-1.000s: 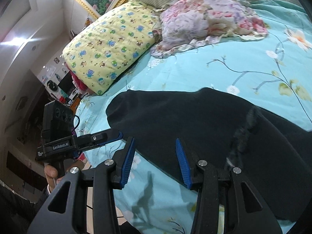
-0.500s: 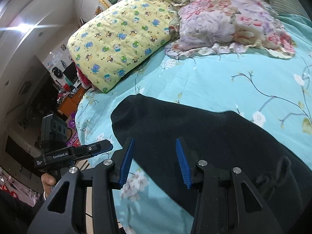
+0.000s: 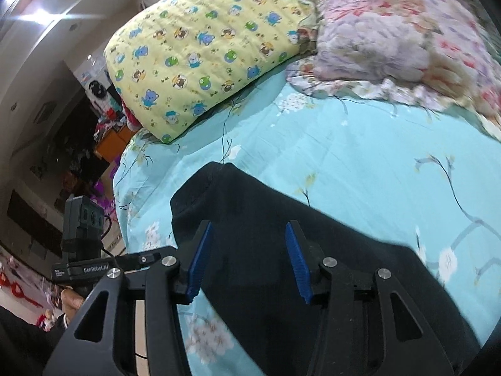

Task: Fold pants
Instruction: 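Grasp the folded pants' end with the left gripper and lift it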

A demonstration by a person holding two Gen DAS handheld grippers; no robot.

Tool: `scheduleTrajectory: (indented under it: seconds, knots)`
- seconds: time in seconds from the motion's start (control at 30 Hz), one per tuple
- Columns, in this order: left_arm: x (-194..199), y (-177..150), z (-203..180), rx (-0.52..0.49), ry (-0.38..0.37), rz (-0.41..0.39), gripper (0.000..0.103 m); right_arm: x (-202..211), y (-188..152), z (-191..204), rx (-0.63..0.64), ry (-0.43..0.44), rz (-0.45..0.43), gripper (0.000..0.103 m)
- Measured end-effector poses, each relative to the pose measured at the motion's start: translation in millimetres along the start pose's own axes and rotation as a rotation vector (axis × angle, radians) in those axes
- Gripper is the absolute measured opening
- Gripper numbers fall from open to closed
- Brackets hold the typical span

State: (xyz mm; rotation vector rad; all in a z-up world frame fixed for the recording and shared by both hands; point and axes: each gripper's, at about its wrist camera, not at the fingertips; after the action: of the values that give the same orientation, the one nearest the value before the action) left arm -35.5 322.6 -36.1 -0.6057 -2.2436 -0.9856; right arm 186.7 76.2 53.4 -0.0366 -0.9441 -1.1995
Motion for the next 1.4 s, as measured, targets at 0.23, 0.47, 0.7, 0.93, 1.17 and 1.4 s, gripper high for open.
scheduleTrajectory:
  seconds: [0.23, 0.47, 0.7, 0.93, 1.17, 1.4]
  knots:
    - [-12, 7, 4, 0.042, 0.003, 0.005, 0.064, -38, 25, 17, 0.100, 0.000, 0.085, 0.050]
    - [-21, 17, 9, 0.069, -0.004, 0.004, 0.065, -86, 49, 25, 0.156, -0.007, 0.180, 0.050]
    - [-28, 21, 12, 0.087, -0.005, -0.012, 0.064, -134, 55, 40, 0.221, -0.009, 0.292, 0.050]
    - [-33, 27, 5, 0.053, 0.026, -0.002, 0.030, -143, 54, 36, 0.198, 0.010, 0.301, 0.027]
    - [-15, 35, -27, -0.055, 0.022, -0.044, 0.022, -107, 55, 32, 0.150, 0.062, 0.223, 0.019]
    - [7, 38, -71, -0.130, -0.029, -0.082, 0.022, -49, 56, 29, 0.110, 0.125, 0.114, 0.018]
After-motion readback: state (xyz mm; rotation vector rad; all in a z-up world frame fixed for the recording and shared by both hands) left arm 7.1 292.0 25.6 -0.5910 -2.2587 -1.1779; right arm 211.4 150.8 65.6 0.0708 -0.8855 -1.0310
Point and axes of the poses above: each gripper's, at about its wrist camera, not at the fingertips, and x roughly against the way its jaws point, z to its left, y to its top, and after that the axes turned 14 degrees about -x, right-handed
